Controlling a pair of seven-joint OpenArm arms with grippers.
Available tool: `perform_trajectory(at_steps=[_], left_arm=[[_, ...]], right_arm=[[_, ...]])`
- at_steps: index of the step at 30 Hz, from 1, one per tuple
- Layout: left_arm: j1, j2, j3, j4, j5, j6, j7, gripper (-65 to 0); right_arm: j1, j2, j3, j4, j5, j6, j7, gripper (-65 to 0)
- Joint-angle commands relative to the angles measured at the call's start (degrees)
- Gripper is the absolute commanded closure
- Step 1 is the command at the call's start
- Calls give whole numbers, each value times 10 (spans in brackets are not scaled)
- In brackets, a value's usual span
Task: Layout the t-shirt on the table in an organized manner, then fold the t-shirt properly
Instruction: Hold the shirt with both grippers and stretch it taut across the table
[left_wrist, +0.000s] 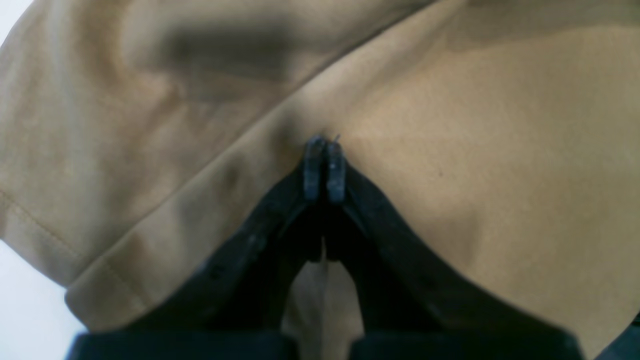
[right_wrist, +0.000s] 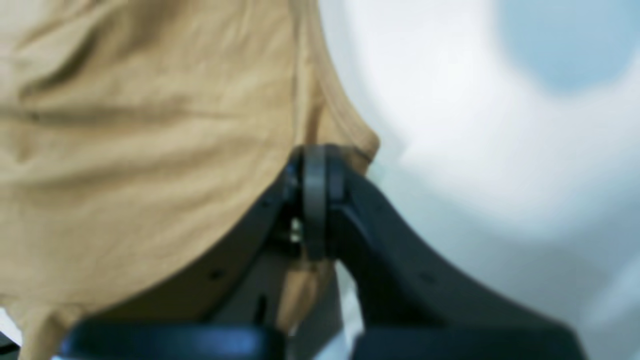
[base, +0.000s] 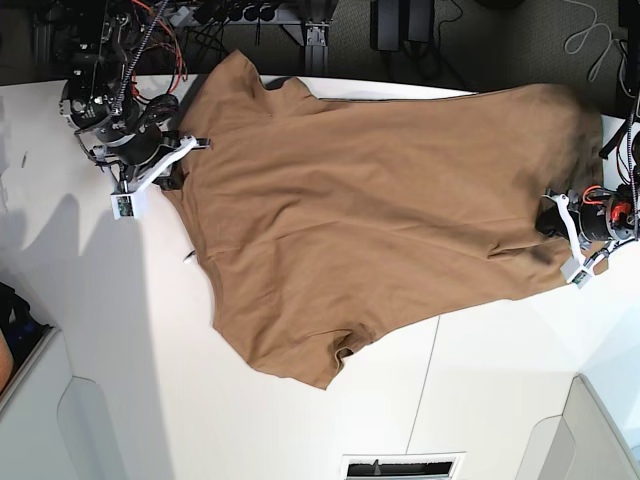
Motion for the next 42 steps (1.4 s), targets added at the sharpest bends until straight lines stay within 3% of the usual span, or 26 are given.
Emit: perform_trajectory(at_steps=[1,10,15,18,25,31,36,42], left_arm=[[11,4,8,-12,52,17,45,0],[10,-9,8,6,50,17,41,0],[10,-39,7,96,43,19,23,0],[11,-56,7,131,43,40,33,0],[35,-74,7,144,17,43,60,0],[56,-85,7,146,18,43,59,0],[56,-82,7,148,17,43,58,0],[56,-83,7,162,9,36,54,0]], right_arm=[[5,2,10,12,7,4,11,0],[5,0,35,61,40,5,13,0],[6,-1,33,76,92,56,59,0],[19,-2,9,67,92,64,80,0],[133,-2,-119,-52,8,64,84,0],[236,-2,-199,-211,-19,64,86,0],[279,1,-201,-283,-53,41,87,0],[284,2,-144,-284,-75,25,98,0]])
